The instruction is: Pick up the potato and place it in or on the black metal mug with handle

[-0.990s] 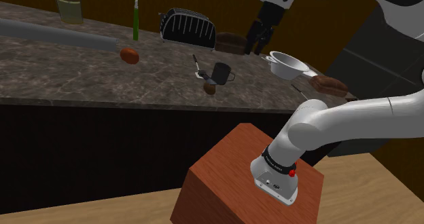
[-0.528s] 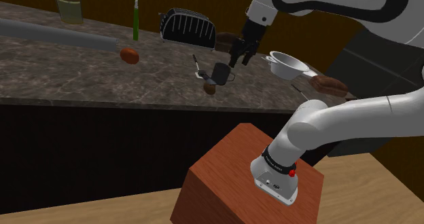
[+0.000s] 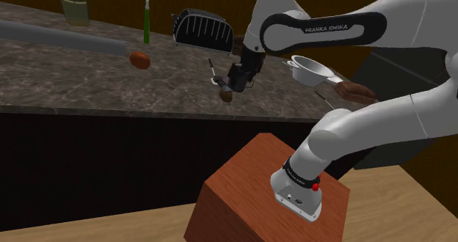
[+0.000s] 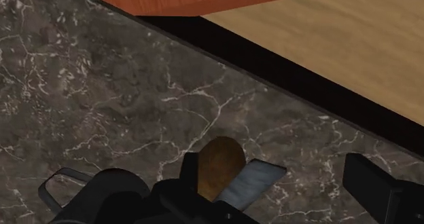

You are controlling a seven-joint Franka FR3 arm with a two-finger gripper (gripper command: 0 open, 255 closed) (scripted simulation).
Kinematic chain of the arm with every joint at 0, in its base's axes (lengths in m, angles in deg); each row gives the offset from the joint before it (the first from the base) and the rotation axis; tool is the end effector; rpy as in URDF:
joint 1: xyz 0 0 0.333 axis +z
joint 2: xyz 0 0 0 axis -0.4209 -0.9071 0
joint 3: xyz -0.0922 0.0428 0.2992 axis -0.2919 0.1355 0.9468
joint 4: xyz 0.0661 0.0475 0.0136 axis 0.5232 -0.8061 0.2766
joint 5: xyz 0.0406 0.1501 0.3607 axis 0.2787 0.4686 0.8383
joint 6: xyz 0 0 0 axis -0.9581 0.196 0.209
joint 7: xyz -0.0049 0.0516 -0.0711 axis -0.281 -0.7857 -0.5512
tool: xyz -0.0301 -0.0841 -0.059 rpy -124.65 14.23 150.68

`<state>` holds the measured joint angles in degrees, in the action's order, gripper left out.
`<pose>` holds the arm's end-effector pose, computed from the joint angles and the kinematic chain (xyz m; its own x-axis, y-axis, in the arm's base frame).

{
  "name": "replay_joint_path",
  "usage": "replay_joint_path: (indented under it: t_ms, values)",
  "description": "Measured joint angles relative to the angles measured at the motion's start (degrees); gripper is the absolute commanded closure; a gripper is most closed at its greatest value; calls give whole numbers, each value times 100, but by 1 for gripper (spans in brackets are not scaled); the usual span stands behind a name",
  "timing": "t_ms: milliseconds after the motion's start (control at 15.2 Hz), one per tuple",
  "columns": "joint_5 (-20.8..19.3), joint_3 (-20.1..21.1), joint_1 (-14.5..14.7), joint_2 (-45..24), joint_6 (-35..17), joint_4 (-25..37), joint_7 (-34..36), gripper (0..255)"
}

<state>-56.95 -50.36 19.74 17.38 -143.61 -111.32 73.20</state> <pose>0.3608 0.0203 0.4524 0.9779 -0.1795 0.1073 -0.1928 -0.9726 0.1298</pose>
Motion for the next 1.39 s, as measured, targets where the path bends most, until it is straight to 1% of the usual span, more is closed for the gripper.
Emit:
replay_joint_path:
  t_ms: [264, 462, 528, 660, 1122, 1386]
  values:
    - [-597, 427, -409, -674, -942, -181, 733, 0]
    - [-1276, 795, -850, -1306, -1615, -209, 1468, 0]
    - [-1550, 941, -1010, -1528, -1792, -179, 1776, 0]
    - [-1881, 1028, -1211, -1801, -1983, -104, 2045, 0]
    - [-2521, 1111, -1544, -2372, -2540, -147, 2518, 0]
    - [-2580, 1113, -1571, -2421, -2587, -148, 2556, 0]
